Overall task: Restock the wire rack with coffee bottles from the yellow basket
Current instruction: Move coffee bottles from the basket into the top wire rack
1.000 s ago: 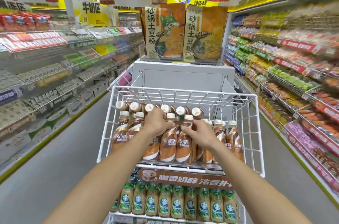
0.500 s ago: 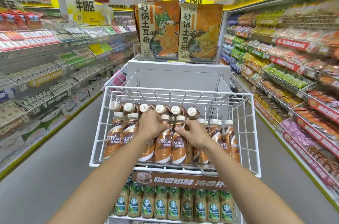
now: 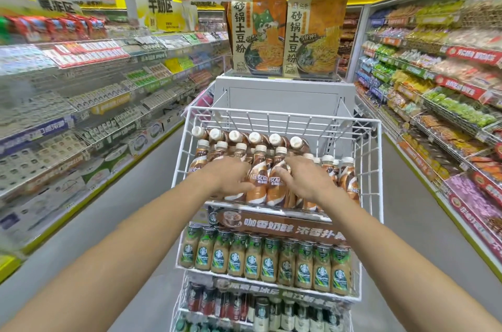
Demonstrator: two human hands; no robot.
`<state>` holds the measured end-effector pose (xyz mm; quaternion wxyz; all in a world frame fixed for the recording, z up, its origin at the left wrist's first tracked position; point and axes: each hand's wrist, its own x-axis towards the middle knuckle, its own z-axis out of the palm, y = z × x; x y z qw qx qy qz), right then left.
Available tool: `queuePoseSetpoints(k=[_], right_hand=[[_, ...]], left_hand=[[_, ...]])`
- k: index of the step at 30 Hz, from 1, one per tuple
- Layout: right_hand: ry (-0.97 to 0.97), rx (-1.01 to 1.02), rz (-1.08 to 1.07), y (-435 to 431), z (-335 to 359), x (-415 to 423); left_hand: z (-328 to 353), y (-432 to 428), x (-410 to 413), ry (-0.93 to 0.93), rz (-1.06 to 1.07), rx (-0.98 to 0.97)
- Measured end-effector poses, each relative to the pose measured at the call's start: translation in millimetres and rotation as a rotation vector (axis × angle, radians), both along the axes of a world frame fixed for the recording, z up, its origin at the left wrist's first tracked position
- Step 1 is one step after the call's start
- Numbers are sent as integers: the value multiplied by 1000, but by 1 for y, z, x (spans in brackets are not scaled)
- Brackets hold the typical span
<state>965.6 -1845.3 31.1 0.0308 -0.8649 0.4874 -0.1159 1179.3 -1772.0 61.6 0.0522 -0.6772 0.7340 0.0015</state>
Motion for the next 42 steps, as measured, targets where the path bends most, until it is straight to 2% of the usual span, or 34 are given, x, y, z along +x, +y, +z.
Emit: queuePoseSetpoints(k=[2, 4, 10, 13, 16, 21, 26, 32, 37, 42], right_hand=[[112, 17, 17, 22, 1, -5], [208, 14, 11, 47, 1, -11], [286, -10, -81, 123, -9, -29], [294, 58, -98, 155, -29, -31], [253, 132, -77, 179, -57, -29], [295, 265, -29, 197, -134, -21], [312, 465, 77, 204, -277, -6], [382, 674, 94, 238, -551, -10], [406, 756, 34, 250, -771, -17], [381, 712, -6, 223, -916, -11]], left_hand=[[3, 19, -6, -110, -49, 79], [5, 36, -12, -145, -103, 54], [-20, 102, -20, 11, -150, -39], [-45, 131, -12, 110, -134, 6], [-73, 151, -4, 134, -94, 56], [-153, 164, 3, 187, -47, 148], [-292, 177, 19, 280, 94, 313], [-559, 221, 32, 352, 242, 520], [-784, 243, 30, 394, 283, 604], [-937, 220, 23, 458, 285, 556]])
